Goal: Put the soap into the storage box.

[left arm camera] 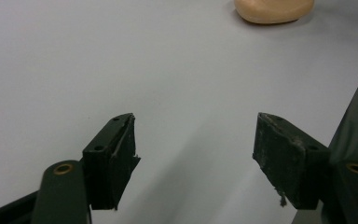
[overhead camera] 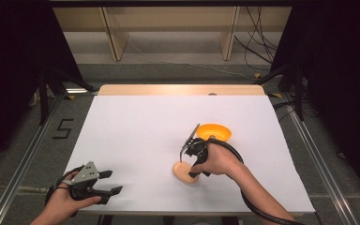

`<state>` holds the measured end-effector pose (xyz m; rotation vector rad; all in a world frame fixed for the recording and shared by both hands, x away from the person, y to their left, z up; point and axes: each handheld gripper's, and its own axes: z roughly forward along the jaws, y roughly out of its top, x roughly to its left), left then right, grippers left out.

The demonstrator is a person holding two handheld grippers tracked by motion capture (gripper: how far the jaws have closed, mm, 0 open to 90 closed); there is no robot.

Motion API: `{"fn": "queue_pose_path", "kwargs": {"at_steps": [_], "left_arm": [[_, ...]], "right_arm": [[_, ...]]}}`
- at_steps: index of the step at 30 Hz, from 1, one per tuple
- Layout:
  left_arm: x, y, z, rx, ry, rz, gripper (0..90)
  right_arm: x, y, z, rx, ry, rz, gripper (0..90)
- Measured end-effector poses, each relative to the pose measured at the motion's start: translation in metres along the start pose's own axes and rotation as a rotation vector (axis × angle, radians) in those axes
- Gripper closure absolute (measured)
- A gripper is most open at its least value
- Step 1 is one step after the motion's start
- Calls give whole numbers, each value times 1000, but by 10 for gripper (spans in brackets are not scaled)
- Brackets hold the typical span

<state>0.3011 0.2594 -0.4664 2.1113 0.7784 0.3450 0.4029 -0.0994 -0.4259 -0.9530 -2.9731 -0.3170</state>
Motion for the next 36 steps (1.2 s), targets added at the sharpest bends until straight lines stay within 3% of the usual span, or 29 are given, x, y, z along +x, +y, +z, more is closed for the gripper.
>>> {"fn": "queue_pose_path", "kwargs": {"at_steps": [2,5,6,9,10,12,15,16,17,19,21,24,25,31,32,33,35,36], "left_arm": [[0,0,0,-1,0,-1,294],[1,0,-1,7,4,18,294],[1,0,-1,8,3,13,294],[1,0,-1,4,-2,5,294],[1,0,-1,3,-2,6,294],[1,0,-1,6,3,13,294],[1,0,-1,6,3,11,294],[1,0,-1,6,3,10,294],[1,0,-1,6,3,11,294],[1,0,-1,7,3,10,294],[1,0,-1,7,3,9,294],[0,-1,0,-3,2,-7,294],[-2,-1,0,-7,-2,-38,294],[-2,-2,0,-4,0,-37,293],[0,-1,-1,-2,3,-5,294],[0,-1,-1,-4,4,-5,294],[-1,-1,-1,-11,1,-19,293],[-2,-2,0,-13,-2,-45,294]], "right_arm": [[2,2,1,3,6,19,359],[0,7,4,0,8,-11,354],[1,8,5,4,13,7,349],[3,12,7,9,18,-13,340],[1,13,8,3,19,-42,336],[4,15,10,15,26,-14,332],[4,19,13,28,24,-40,325],[7,20,13,38,31,-4,321],[6,21,14,34,25,-32,317],[8,24,16,48,26,-22,307],[7,25,19,49,36,-45,289],[8,27,24,64,34,-56,281],[8,27,26,67,37,-48,280],[11,30,32,76,41,-32,280],[11,31,33,75,34,-39,277],[11,31,33,82,33,-36,277],[11,32,35,71,15,-61,276],[10,32,36,69,17,-69,276]]}}
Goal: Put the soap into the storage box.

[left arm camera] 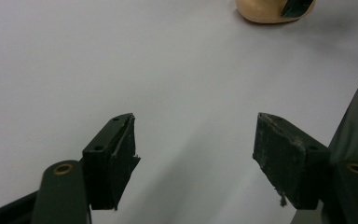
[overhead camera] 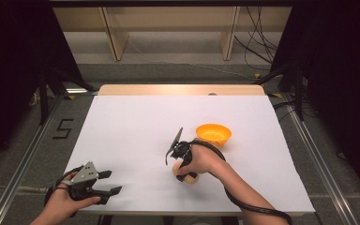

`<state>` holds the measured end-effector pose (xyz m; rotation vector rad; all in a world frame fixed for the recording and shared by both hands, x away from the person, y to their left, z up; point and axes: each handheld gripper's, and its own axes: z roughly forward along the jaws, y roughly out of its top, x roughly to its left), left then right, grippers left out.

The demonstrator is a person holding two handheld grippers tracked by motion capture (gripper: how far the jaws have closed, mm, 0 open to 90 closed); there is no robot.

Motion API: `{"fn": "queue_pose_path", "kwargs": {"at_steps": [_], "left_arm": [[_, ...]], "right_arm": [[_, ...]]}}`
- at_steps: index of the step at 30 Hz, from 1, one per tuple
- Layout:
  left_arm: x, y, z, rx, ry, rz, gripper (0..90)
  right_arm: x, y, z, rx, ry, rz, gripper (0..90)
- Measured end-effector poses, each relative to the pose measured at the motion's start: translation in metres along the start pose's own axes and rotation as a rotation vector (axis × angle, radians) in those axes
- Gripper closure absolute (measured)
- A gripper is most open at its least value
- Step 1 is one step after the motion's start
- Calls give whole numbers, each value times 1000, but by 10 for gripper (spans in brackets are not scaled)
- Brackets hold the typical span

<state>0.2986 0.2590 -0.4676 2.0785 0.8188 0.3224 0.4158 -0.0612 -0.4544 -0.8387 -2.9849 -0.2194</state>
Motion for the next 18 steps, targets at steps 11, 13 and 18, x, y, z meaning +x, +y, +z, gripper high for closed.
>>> {"fn": "queue_pose_path", "kwargs": {"at_steps": [11,13,18], "left_arm": [[2,0,-1,11,2,38,293],[2,1,0,13,6,43,293],[1,1,0,9,2,33,293]], "right_arm": [[3,1,8,-2,-24,-31,287],[7,2,7,1,5,12,307],[7,3,6,18,-29,-22,329]]}}
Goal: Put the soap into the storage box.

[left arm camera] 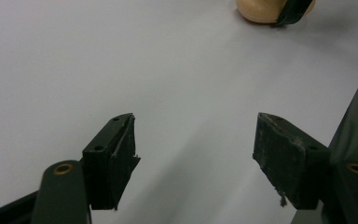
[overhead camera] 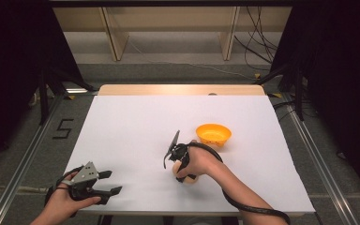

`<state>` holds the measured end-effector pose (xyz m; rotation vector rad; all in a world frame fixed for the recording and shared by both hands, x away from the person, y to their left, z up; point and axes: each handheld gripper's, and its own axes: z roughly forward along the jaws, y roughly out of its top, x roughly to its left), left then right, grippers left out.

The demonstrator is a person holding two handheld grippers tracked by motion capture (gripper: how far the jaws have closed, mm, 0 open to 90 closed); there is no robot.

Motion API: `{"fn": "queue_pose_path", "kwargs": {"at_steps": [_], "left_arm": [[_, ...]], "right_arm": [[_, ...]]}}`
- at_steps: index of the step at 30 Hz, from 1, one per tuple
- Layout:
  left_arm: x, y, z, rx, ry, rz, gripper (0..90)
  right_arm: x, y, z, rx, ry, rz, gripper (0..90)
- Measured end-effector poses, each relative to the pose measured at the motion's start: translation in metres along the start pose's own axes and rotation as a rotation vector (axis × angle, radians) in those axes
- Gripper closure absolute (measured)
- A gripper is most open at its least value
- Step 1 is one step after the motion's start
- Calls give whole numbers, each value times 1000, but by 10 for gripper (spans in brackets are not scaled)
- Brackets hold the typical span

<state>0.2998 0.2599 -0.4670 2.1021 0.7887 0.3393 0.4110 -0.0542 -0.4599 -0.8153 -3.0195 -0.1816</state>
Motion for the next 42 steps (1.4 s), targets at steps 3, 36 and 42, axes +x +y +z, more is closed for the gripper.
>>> {"fn": "queue_pose_path", "kwargs": {"at_steps": [3,36,42], "left_arm": [[0,0,0,4,4,10,294],[-1,0,0,-10,-2,-34,293],[-1,0,0,-4,1,-27,293]], "right_arm": [[4,0,-1,-1,15,8,331],[-4,-24,-18,-32,13,-264,335],[-3,-32,-22,-28,17,-220,335]]}}
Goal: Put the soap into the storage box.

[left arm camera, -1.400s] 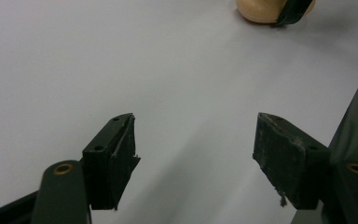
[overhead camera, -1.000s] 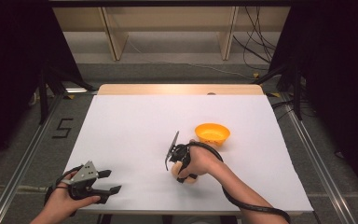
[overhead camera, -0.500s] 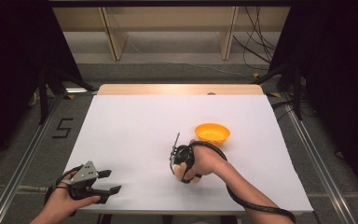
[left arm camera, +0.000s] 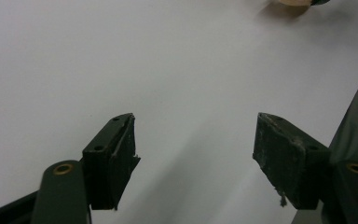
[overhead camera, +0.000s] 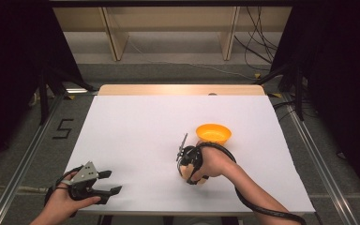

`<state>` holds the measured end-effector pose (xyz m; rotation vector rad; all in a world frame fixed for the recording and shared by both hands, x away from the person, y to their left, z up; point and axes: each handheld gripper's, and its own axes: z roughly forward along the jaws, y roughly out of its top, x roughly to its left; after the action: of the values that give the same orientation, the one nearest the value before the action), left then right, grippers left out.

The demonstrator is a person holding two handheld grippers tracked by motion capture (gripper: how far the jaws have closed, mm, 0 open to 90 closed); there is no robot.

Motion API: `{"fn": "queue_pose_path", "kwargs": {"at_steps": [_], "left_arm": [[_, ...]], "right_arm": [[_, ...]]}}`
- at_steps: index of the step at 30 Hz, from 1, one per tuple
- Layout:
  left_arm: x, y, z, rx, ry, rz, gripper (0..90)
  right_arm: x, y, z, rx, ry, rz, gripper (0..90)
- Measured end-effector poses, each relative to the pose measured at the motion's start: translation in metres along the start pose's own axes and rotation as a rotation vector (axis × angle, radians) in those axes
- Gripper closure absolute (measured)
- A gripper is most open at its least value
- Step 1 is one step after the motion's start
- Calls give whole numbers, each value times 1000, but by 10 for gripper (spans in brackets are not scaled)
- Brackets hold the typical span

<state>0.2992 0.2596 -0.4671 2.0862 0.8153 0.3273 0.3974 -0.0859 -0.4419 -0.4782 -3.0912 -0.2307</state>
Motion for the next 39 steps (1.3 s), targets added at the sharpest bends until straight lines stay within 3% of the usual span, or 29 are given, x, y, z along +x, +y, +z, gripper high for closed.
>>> {"fn": "queue_pose_path", "kwargs": {"at_steps": [5,10,12,14,16,20,21,23,25,26,28,31,32,33,35,37,38,39], "left_arm": [[0,0,0,-3,1,0,293],[2,1,-1,0,6,28,294],[1,0,-1,2,5,4,293],[1,0,-1,2,5,1,293],[1,0,-1,6,-5,-5,293],[2,0,-1,-3,3,18,293],[2,0,0,-3,2,18,294],[2,0,0,-5,1,17,293],[2,0,0,-8,1,17,293],[2,0,0,-3,2,17,293],[2,0,-1,-3,3,18,293],[2,0,0,-2,3,17,294],[2,0,0,-3,2,17,294],[2,0,0,-2,2,17,293],[2,0,0,-9,1,15,294],[2,0,0,-8,3,17,293],[2,0,0,-3,2,16,293],[2,0,0,-9,1,14,293]], "right_arm": [[-2,-7,-3,-20,-8,4,335],[-3,-14,-6,-54,-17,15,335],[-1,-15,-7,-50,-21,34,335],[-2,-18,-6,-70,-17,16,335],[-2,-20,-6,-63,-21,31,335],[-2,-25,-6,-72,-20,53,335],[-3,-26,-5,-90,-16,35,335],[-3,-28,-7,-85,-26,54,335],[-4,-29,-7,-96,-6,43,335],[-3,-31,-8,-88,-28,71,335],[-5,-33,-8,-93,-31,50,335],[-4,-36,-9,-100,-18,74,335],[-6,-37,-9,-107,-31,50,335],[-5,-38,-10,-96,-35,76,335],[-6,-40,-10,-111,-27,68,335],[-6,-42,-11,-99,-32,92,335],[-8,-42,-10,-114,-30,58,335],[-8,-43,-11,-113,-33,76,335]]}}
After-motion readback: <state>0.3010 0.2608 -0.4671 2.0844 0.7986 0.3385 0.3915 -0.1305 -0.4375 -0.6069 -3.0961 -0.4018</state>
